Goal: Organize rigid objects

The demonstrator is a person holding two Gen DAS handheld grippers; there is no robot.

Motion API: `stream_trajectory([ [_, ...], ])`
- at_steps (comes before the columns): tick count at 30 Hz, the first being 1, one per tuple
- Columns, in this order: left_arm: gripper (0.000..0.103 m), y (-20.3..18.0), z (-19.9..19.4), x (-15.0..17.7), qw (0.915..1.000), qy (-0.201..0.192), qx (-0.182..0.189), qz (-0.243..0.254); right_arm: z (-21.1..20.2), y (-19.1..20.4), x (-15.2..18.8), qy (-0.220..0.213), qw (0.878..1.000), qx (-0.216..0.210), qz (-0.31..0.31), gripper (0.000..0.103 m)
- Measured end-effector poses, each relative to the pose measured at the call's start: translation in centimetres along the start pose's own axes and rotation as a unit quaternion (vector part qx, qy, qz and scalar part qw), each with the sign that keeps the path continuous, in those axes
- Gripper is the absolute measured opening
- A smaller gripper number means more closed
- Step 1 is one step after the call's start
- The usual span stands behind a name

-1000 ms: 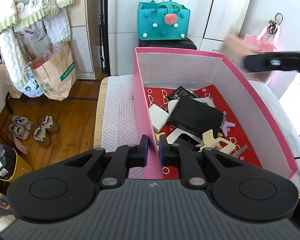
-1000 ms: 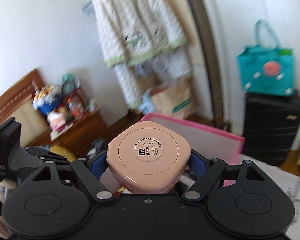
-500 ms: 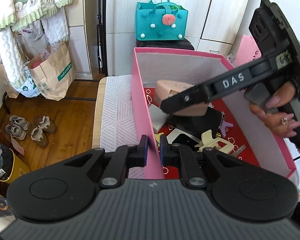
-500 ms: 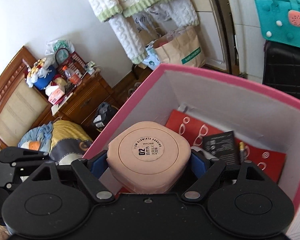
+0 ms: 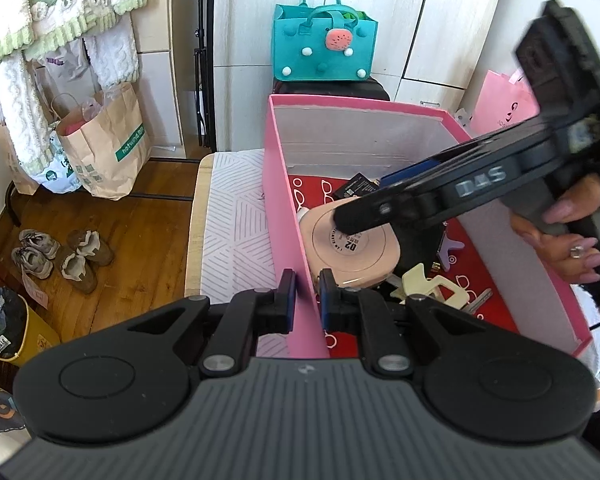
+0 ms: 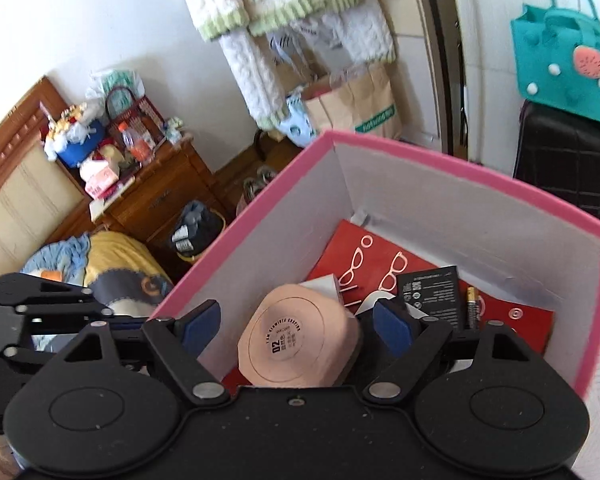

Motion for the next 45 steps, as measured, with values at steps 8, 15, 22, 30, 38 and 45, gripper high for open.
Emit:
stream_trajectory([
  [8,0.011,-0.1,0.1,0.1,1.0000,0.001,-0.007,-0.004,-6.7,0.3,2.4,-0.083,0.996,0.026,0.016,0.087],
  [15,0.011,-0.4,0.0,0.0,0.9997,0.014,-0.019,-0.007,-10.9,1.1,6.6,-0.146,0.986,0.077,0.030,0.087],
  [22,0.011,-1.6,-2.2,0.5,0.9993,0.016,-0.033,-0.005,-13.2,2.1,9.0,-0.172,0.980,0.083,0.050,0.087],
  [30,0.014,-4.4,-6.8,1.4,0.9986,-0.005,-0.042,0.033,-16.3,4.4,10.9,-0.194,0.974,0.112,0.041,0.087],
  [38,0.051,-7.6,-9.7,2.8,0.9974,0.014,-0.044,0.055,-19.0,6.2,12.2,-0.175,0.970,0.159,0.049,0.098],
  [45,0.097,-9.4,-11.0,4.3,0.9969,-0.015,-0.047,0.061,-21.2,6.0,15.0,-0.128,0.958,0.199,0.160,0.103],
])
Point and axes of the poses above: each gripper's, at about its wrist camera, not at the fingertips, and z roughly the way its jaws point, y to its left, x to its underside, the point moved 1 cm from there along z, roughly the way its jaws point, and after that the axes turned 12 degrees about -z, right-handed, at the moved point
